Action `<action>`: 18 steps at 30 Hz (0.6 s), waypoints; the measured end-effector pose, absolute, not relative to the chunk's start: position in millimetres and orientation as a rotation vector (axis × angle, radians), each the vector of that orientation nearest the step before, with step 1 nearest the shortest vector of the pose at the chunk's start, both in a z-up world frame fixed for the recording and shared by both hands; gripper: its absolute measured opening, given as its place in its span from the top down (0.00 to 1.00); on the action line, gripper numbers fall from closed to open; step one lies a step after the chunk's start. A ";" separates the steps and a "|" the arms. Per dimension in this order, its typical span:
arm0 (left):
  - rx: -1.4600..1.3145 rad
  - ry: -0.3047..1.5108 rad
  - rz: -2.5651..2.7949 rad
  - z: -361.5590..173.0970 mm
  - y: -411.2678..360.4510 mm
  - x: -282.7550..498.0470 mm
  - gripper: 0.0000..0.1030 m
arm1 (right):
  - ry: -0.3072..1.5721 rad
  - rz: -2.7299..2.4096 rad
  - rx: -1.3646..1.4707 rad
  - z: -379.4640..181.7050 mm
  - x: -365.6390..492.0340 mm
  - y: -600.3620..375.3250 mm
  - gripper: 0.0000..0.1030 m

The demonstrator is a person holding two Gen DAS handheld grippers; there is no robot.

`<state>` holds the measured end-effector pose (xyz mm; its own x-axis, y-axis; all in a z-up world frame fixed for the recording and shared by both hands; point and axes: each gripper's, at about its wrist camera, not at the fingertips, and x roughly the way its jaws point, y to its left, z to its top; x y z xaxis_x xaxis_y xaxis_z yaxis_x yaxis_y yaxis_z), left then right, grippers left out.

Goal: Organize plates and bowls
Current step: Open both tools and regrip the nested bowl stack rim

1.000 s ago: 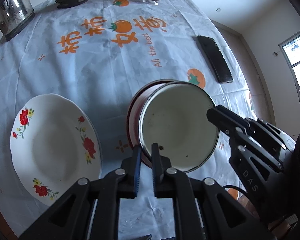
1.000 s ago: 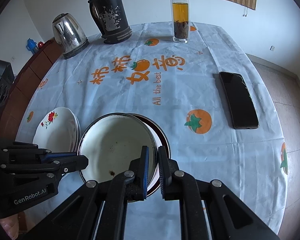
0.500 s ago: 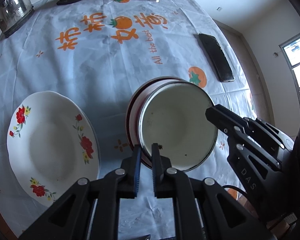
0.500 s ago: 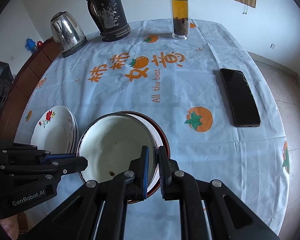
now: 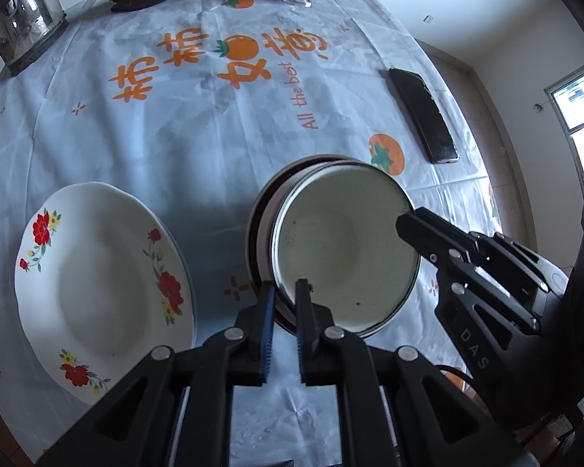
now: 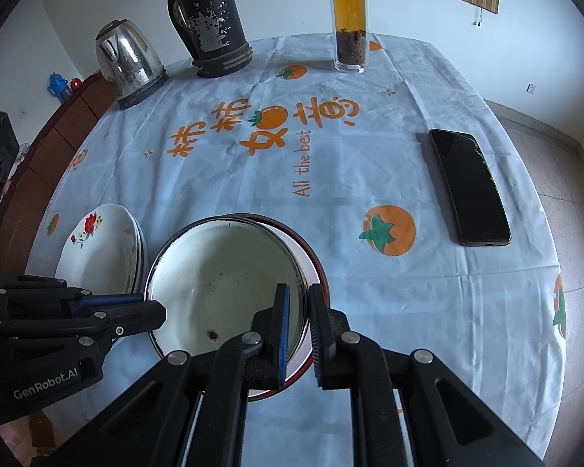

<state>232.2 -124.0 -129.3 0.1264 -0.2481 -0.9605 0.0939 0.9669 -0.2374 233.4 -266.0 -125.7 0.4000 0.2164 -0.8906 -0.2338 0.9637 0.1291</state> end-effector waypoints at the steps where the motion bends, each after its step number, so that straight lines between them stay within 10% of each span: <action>1: -0.128 1.423 -0.250 -129.3 -124.3 232.3 0.93 | 1.124 0.285 -0.018 -125.4 233.2 -266.3 0.88; 7: -0.130 1.418 -0.251 -127.7 -124.2 232.9 0.93 | 1.129 0.287 -0.011 -126.6 233.6 -266.5 0.88; 18: -0.131 1.354 -0.218 -116.2 -105.1 226.9 0.73 | 1.057 0.268 0.013 -109.5 230.1 -275.9 0.52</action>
